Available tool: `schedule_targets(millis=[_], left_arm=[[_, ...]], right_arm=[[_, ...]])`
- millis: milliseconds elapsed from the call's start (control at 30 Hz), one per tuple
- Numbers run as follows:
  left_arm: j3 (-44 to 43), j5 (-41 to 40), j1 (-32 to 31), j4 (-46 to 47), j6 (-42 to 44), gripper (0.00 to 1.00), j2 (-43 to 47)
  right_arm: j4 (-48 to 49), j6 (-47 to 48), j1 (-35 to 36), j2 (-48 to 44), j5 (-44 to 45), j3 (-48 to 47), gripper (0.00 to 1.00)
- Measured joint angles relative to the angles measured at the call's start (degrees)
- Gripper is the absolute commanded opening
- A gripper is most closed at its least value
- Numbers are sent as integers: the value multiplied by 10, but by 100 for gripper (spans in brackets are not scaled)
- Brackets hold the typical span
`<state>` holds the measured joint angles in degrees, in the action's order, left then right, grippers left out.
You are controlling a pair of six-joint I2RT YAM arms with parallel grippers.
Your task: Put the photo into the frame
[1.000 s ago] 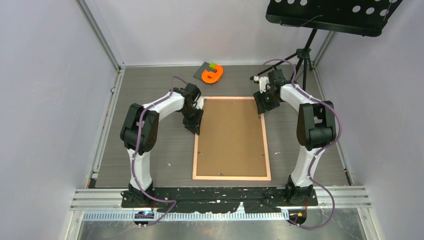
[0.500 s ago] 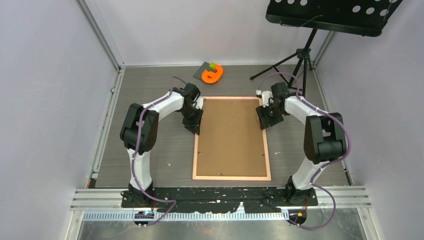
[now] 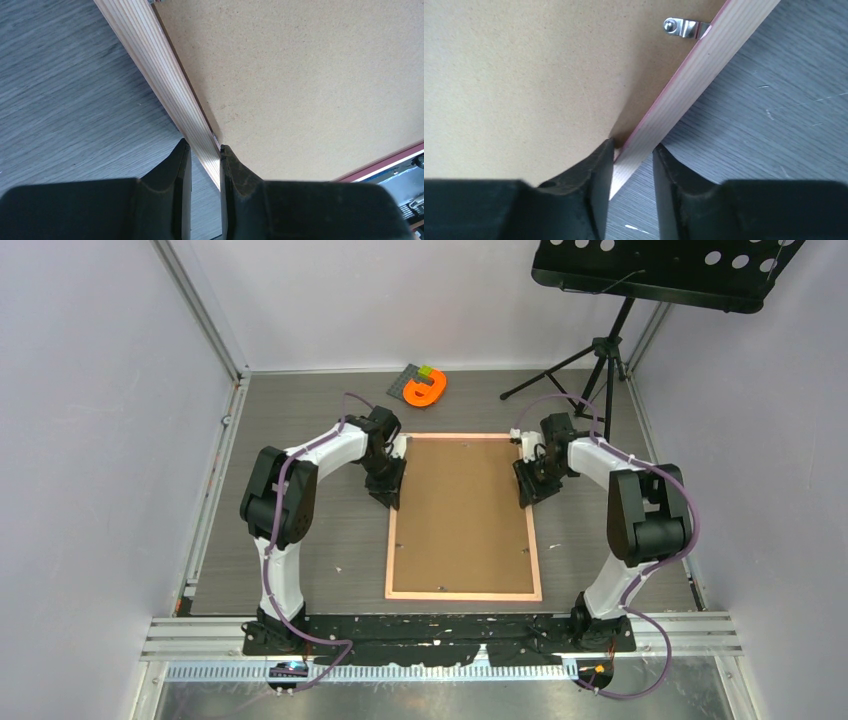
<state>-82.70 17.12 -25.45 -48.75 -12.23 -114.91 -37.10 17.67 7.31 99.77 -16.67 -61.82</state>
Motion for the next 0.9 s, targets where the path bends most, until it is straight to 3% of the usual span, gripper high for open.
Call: schedule_targets(millis=[33, 100, 167, 233, 333, 600, 900], left_arm=[[0, 0, 0, 0, 0, 2, 0], [0, 0, 0, 0, 0, 15, 0], [0, 0, 0, 0, 0, 44, 0], [0, -2, 0, 1, 9, 65, 0], [0, -13, 0, 3, 12, 83, 0], [0, -27, 10, 2, 23, 93, 7], [0, -31, 84, -2, 37, 100, 50]], right_arm=[[0, 1, 0, 1, -1, 0, 30], [0, -4, 0, 2, -2, 0, 24], [-1, -12, -3, 3, -4, -2, 18], [-4, -14, -3, 6, -6, -5, 11], [-10, -13, -3, 13, -7, -14, 6], [-29, 20, -3, 67, -7, -86, 6], [-73, 82, 18, 156, -8, -215, 6]])
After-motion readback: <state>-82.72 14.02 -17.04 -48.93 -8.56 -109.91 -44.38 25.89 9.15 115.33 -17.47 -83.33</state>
